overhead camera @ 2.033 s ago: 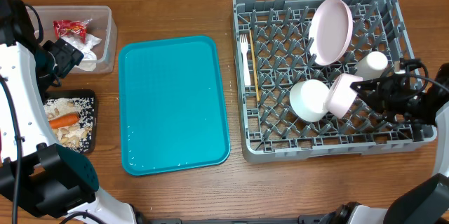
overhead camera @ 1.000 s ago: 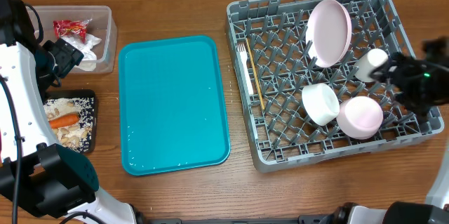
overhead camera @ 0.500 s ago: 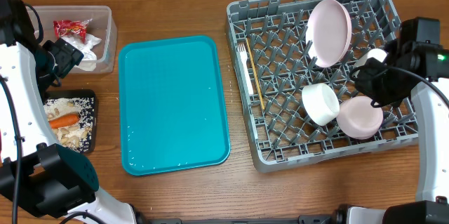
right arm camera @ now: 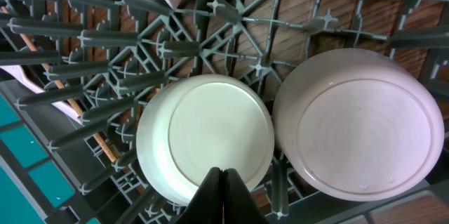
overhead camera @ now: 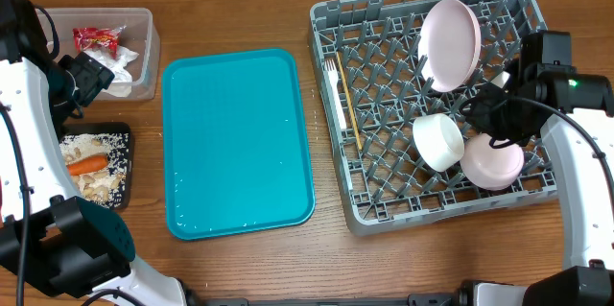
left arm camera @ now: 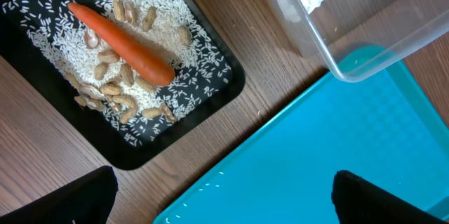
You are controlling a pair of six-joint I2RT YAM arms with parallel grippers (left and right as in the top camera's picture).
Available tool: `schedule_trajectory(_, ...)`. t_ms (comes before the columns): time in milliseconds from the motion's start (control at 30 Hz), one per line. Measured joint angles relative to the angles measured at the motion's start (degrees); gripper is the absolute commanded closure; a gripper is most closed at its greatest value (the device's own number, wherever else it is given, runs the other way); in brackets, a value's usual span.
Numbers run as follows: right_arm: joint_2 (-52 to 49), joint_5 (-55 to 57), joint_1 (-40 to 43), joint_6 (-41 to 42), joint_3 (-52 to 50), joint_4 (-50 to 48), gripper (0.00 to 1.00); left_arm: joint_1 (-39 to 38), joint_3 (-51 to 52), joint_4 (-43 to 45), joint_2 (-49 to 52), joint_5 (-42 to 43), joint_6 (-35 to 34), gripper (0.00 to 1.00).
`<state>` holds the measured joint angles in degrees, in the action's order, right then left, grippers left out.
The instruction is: Sort waste into correct bins and load items into the dishwasher rack
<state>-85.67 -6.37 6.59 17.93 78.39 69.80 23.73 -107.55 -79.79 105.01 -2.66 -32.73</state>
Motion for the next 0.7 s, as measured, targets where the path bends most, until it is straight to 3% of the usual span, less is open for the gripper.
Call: schedule_trajectory(700,0.00,0.37,-0.37,0.02,-2.12,-1.25,0.96,0.00,0.00,0.00,0.00,0.00,0.00,0.00)
